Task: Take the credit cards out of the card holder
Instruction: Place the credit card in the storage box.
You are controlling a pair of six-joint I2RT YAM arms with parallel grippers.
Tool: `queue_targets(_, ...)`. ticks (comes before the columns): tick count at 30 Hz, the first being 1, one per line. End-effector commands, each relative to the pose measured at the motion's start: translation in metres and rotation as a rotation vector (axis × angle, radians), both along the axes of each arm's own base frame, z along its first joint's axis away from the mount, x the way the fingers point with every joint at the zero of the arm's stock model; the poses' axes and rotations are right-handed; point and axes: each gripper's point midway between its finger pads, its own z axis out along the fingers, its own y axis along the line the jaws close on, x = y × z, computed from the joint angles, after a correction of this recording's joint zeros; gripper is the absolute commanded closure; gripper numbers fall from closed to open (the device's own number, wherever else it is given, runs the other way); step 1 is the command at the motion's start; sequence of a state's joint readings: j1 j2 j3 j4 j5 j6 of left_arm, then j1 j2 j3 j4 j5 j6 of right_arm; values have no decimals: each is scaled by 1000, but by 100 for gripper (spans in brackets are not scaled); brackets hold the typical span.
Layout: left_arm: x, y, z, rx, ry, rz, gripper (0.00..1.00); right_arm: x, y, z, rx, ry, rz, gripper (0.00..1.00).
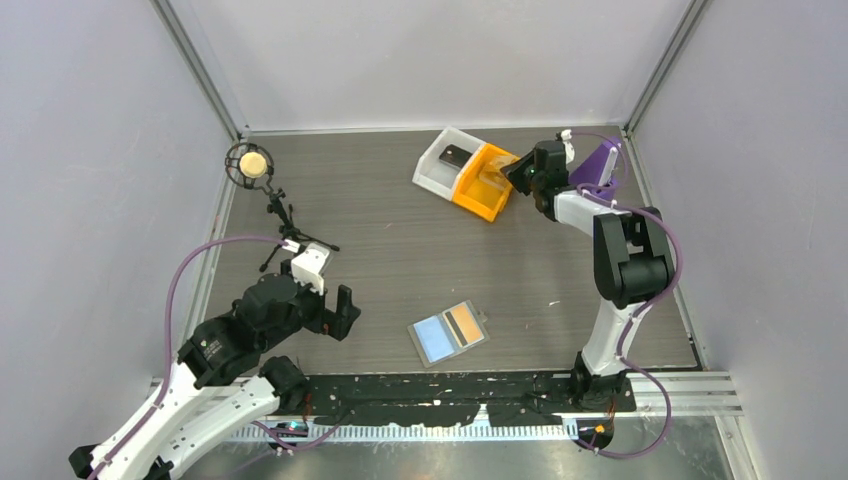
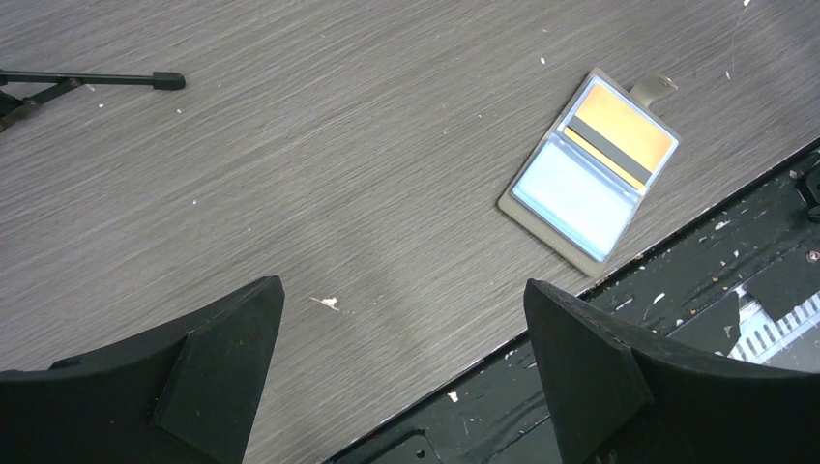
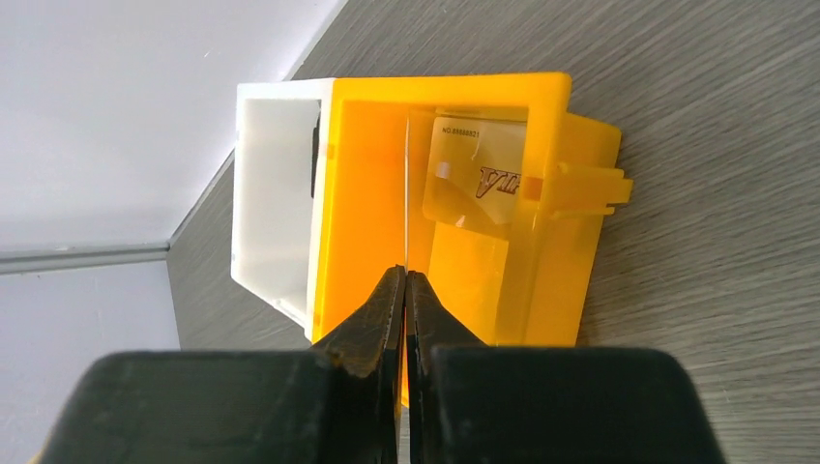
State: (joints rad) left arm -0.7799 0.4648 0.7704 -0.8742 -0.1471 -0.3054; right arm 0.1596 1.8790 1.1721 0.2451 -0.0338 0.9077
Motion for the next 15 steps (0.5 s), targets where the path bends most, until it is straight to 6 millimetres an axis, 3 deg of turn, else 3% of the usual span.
queue_targets(1, 4, 2, 2, 11, -23, 6, 0, 19, -8, 20, 27, -56, -77, 95)
queue_targets(15, 4, 2, 2, 9, -24, 7, 0, 25, -10, -3, 12, -2, -101, 87)
